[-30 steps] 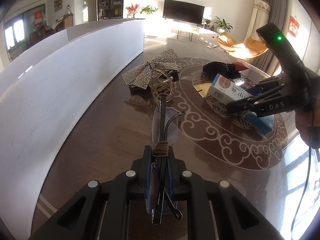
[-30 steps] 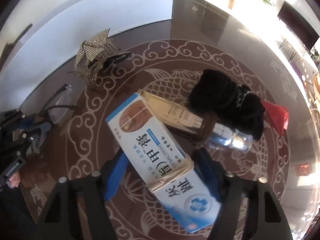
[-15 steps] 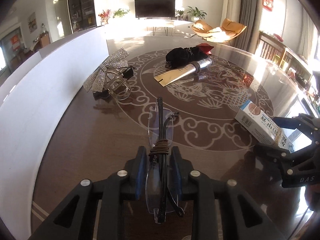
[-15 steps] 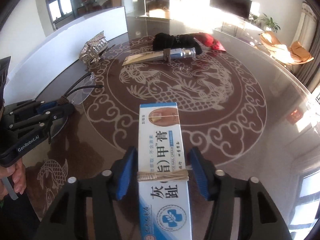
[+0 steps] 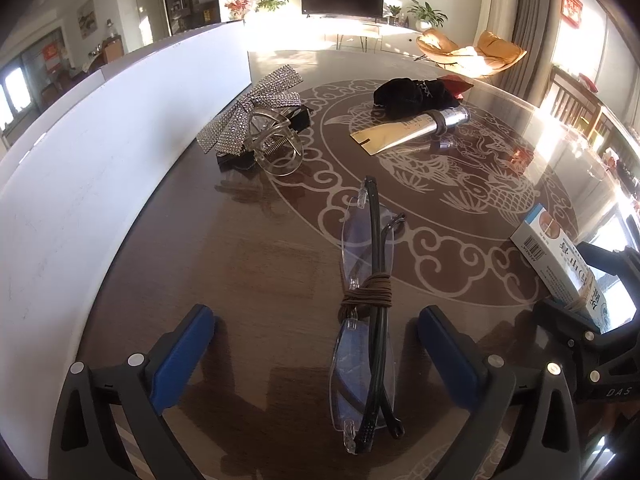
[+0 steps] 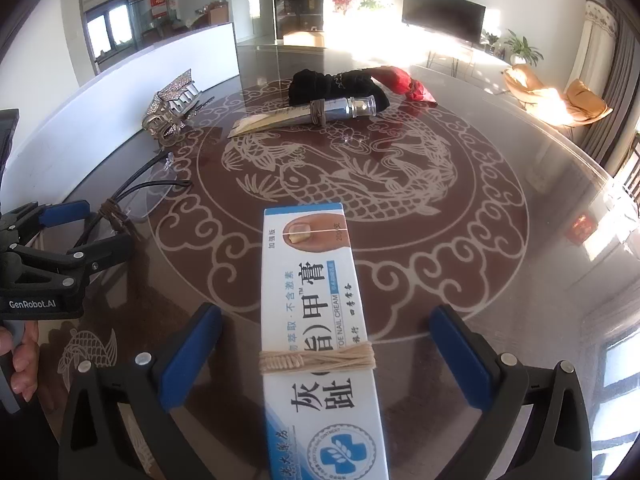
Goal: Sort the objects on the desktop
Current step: 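Lift the glasses in the left tool and the medicine box in the right tool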
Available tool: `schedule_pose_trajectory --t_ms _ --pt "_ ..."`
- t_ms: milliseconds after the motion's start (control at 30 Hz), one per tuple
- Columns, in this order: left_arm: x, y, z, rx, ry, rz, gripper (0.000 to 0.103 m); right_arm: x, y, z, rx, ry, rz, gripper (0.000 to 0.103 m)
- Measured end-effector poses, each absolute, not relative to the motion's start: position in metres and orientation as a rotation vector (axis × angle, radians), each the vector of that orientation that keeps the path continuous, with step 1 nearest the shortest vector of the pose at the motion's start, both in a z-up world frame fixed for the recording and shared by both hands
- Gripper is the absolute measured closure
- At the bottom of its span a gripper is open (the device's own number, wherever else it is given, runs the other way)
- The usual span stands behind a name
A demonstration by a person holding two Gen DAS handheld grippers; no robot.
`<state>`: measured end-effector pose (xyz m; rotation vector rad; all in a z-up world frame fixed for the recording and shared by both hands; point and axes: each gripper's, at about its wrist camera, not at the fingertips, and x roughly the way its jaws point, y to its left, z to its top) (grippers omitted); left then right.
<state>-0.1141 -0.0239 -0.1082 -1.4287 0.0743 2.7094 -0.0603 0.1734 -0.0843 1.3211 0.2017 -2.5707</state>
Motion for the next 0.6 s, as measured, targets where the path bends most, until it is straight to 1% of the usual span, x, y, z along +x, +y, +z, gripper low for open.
schedule_pose_trajectory --t_ms 600 --pt "-0.116 -0.0235 -0.109 -1.43 0.076 2.71 0.0 -0.0601 0.1736 -0.0844 1.321 0.201 -2.571 0.0"
